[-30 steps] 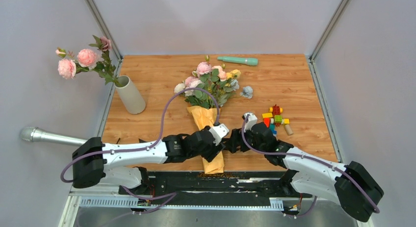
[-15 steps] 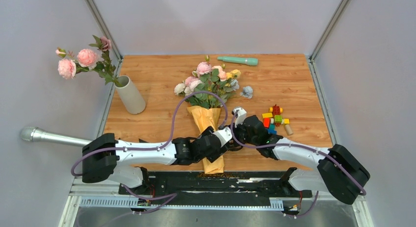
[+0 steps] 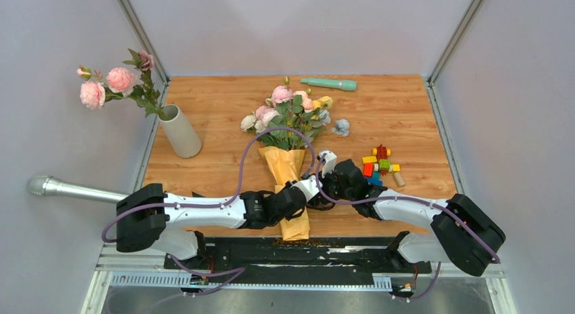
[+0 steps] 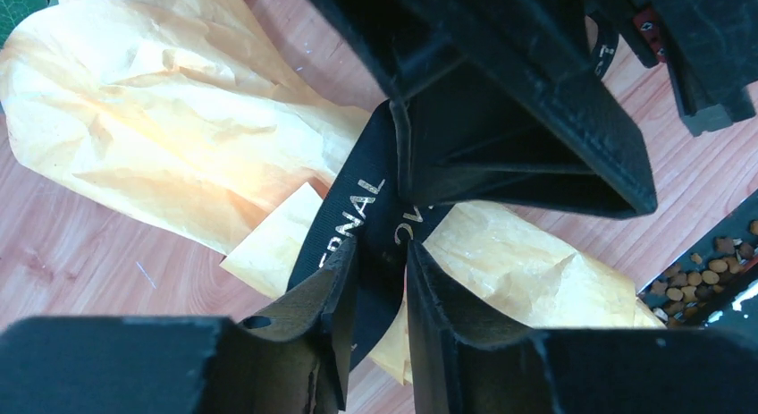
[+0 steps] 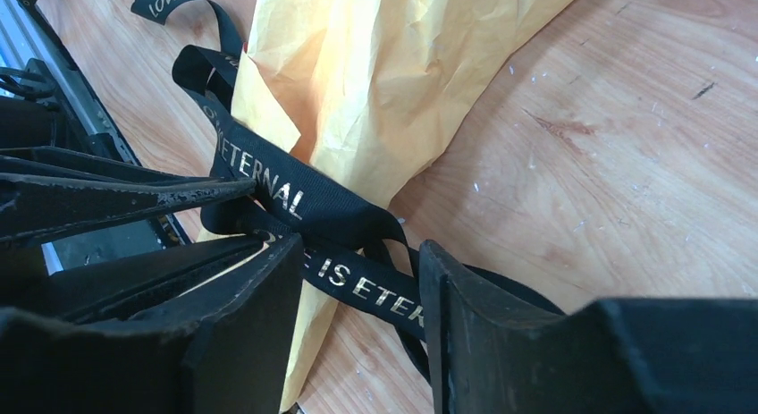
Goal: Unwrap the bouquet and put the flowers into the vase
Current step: Untie the ribbon from the wrapping paper.
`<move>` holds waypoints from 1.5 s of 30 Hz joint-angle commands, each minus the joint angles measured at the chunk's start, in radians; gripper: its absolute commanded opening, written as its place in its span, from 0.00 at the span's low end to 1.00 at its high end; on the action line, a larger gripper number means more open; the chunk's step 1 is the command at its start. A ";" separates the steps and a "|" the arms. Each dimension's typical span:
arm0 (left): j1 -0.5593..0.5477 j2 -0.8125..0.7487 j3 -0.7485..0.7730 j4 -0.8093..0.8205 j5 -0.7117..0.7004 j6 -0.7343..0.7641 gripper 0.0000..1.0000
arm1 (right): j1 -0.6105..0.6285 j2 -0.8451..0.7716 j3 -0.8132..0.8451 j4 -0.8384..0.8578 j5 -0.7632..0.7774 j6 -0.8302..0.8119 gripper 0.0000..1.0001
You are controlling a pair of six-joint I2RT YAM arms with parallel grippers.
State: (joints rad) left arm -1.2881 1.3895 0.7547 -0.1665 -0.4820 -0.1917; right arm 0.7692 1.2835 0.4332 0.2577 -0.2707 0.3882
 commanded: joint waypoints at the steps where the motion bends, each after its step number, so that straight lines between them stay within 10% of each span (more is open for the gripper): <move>1: -0.003 -0.016 -0.013 0.033 -0.031 -0.012 0.32 | 0.002 -0.027 0.004 0.050 0.008 0.010 0.47; 9: -0.002 -0.052 -0.032 0.036 -0.035 -0.032 0.17 | 0.002 -0.084 -0.016 0.029 0.055 0.024 0.37; 18: -0.002 -0.105 -0.045 0.025 -0.060 -0.077 0.00 | 0.002 -0.136 -0.042 0.008 0.085 0.026 0.01; 45: 0.318 -0.452 -0.157 -0.051 0.141 -0.164 0.00 | 0.003 -0.427 -0.081 -0.328 0.649 0.079 0.00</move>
State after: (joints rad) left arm -1.0428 0.9939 0.6060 -0.1871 -0.3916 -0.3313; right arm 0.7696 0.9184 0.3523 0.0158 0.2432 0.4126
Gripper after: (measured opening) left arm 0.006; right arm 0.009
